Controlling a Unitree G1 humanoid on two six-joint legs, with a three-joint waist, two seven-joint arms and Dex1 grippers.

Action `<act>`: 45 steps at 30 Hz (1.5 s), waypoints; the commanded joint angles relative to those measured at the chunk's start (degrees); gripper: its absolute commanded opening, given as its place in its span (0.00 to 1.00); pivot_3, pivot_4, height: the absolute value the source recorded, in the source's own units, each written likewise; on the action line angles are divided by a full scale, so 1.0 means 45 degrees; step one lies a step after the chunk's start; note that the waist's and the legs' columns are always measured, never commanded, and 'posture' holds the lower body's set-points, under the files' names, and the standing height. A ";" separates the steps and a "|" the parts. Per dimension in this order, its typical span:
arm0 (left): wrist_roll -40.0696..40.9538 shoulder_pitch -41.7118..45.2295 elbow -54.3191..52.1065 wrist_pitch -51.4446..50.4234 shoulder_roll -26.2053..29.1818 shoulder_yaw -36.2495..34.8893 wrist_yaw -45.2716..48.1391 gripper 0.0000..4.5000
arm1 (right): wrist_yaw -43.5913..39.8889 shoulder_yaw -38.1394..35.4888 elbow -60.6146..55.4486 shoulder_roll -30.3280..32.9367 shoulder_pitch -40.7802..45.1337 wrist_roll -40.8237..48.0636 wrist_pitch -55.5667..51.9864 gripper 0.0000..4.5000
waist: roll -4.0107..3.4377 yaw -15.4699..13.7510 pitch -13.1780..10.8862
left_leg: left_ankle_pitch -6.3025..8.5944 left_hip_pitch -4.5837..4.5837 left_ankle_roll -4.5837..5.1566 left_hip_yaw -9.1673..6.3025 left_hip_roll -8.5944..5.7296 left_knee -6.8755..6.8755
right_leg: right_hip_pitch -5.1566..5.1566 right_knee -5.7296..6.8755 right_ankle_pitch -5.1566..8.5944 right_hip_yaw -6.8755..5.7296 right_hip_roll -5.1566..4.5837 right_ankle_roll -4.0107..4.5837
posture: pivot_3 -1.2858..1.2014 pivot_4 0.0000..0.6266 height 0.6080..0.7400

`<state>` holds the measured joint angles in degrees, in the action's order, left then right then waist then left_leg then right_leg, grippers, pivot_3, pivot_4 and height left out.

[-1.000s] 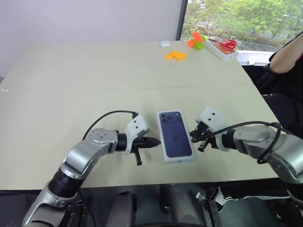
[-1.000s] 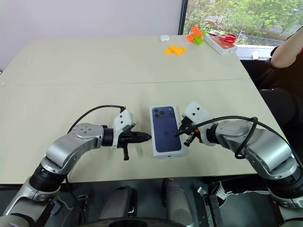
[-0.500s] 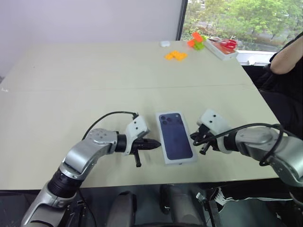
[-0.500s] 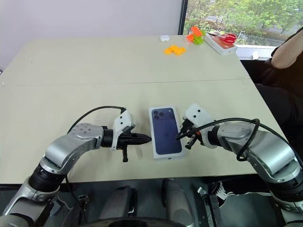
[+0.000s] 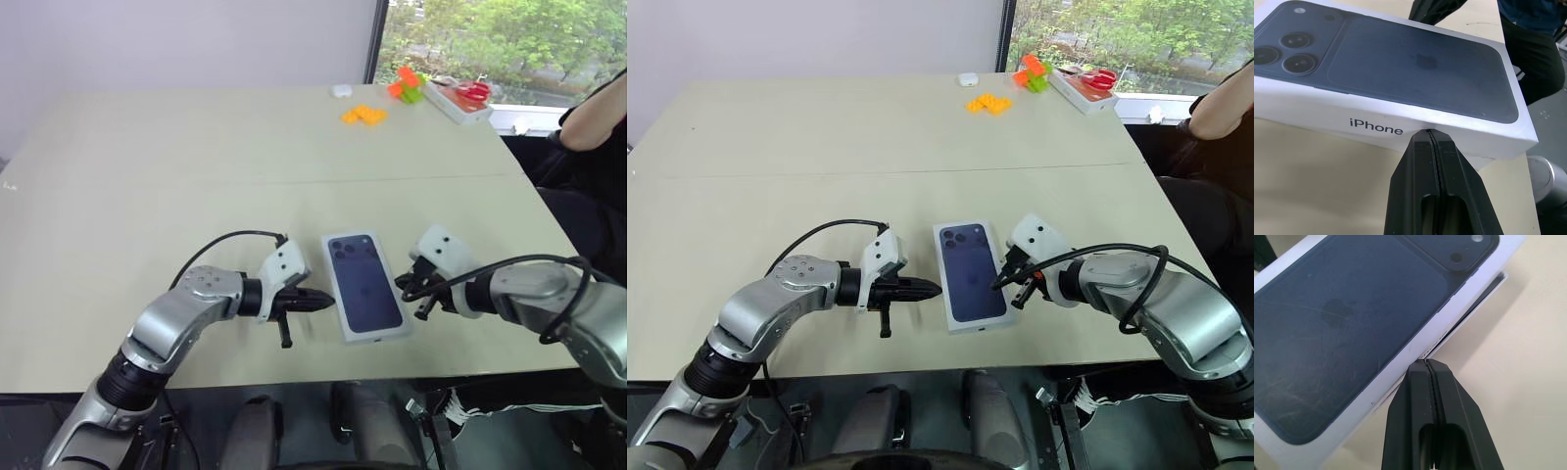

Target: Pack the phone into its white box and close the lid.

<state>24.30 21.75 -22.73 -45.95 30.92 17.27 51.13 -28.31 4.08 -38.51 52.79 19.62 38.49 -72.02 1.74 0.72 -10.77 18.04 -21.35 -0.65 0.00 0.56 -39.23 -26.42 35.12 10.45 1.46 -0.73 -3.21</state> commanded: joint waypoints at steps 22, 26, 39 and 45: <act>-0.0562 0.0303 0.0270 0.0719 -0.0598 0.0346 -0.0285 0.00 | -0.0136 0.0032 -0.0589 -0.0650 -0.0297 -0.0276 0.0051 0.00 | 0.0001 0.0001 0.0001 | 0.0000 0.0007 0.0000 -0.0001 -0.0003 -0.0001 | 0.0009 0.0002 -0.0003 0.0000 -0.0001 -0.0002 | 0.52 0.24 0.89; -0.0590 0.0329 0.0283 0.0739 -0.0648 0.0321 -0.0273 0.00 | -0.0151 -0.0015 -0.0564 -0.0705 -0.0315 -0.0393 0.0029 0.00 | 0.0001 0.0005 0.0001 | 0.0000 0.0007 0.0000 -0.0002 -0.0003 -0.0002 | 0.0009 0.0003 -0.0003 0.0000 0.0000 -0.0001 | 0.52 0.24 0.89; -0.0611 0.0285 0.0276 0.0753 -0.0559 0.0359 -0.0159 0.00 | -0.0284 0.0047 -0.0476 -0.0694 -0.0662 -0.0672 0.0158 0.00 | 0.0001 0.0004 0.0002 | 0.0000 0.0007 0.0000 -0.0003 -0.0004 -0.0002 | 0.0008 0.0003 -0.0004 0.0000 0.0000 -0.0001 | 0.52 0.24 0.89; -0.0647 0.0211 0.0263 0.0797 -0.0386 0.0378 -0.0060 0.00 | -0.0439 0.0043 -0.0605 -0.0498 -0.0759 -0.0769 0.0296 0.00 | 0.0001 0.0003 0.0001 | 0.0000 0.0007 0.0000 -0.0002 -0.0004 -0.0002 | 0.0009 0.0003 -0.0003 0.0000 0.0000 -0.0001 | 0.52 0.24 0.89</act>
<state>20.87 22.09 -20.10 -44.13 29.48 19.09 50.16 -28.64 4.02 -38.94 50.46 16.15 34.43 -72.15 1.75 0.74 -10.76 18.04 -21.32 -0.65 -0.01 0.54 -39.23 -26.38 35.14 10.44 1.46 -0.73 -3.21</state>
